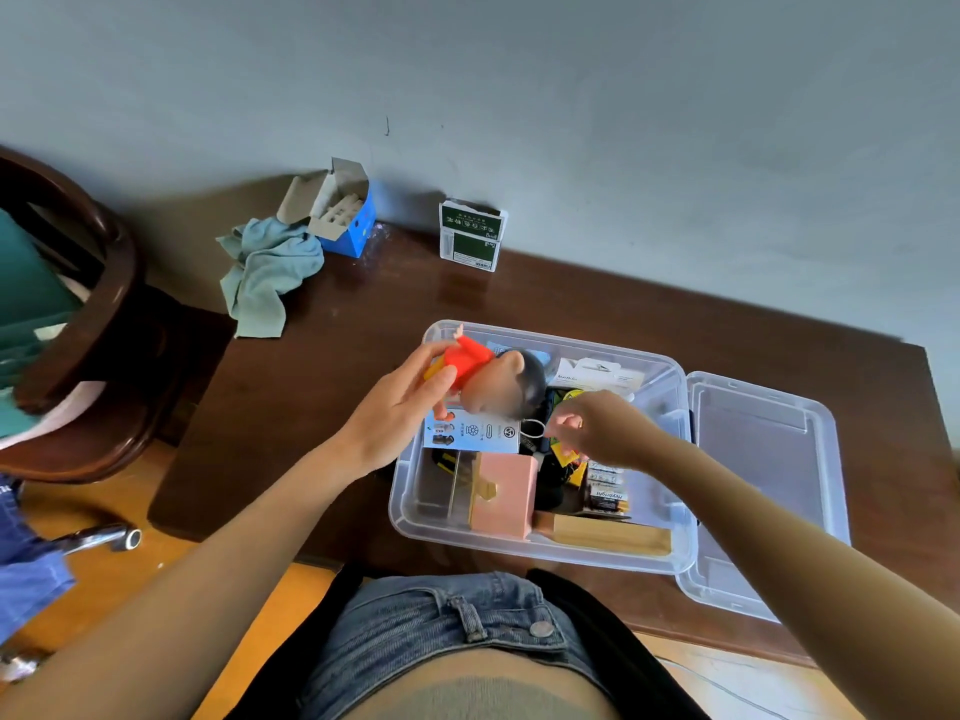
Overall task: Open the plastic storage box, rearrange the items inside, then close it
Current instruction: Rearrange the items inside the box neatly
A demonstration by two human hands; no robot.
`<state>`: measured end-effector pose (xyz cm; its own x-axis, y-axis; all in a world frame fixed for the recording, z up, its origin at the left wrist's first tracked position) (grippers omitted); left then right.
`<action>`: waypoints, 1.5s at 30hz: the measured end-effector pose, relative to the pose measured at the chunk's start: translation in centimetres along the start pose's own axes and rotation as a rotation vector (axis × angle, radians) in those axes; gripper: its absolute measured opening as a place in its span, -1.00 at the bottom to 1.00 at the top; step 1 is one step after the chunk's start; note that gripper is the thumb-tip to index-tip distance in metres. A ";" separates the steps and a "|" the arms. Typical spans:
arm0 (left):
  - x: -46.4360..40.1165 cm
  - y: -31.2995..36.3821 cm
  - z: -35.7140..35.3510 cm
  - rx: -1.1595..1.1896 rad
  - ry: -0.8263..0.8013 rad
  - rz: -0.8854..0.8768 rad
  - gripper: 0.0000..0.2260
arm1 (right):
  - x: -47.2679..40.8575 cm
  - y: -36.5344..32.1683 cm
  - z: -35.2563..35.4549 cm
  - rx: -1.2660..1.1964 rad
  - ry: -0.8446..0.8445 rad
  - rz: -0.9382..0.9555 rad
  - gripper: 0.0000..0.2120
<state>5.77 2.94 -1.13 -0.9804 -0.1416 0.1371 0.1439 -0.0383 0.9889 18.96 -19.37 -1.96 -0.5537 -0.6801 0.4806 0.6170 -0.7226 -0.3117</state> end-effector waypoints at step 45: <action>1.3 -0.3 0.9 -0.512 0.293 -0.073 -0.78 | -10.3 -10.6 -0.2 0.322 -0.252 0.099 -0.81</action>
<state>4.30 3.63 -1.23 -0.9227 -0.3848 -0.0236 0.1957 -0.5203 0.8313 18.04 -4.69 -3.77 -0.3539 -0.6638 0.6589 0.8258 -0.5526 -0.1132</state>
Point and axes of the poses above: each hand's wrist, its own x-axis away from the middle knuckle, its own z-axis out of the back of the hand, y = z × x, the point moved 1 cm from there along -x, towards the middle knuckle, and after that the axes turned 7 degrees about x, right-handed, at the moved point
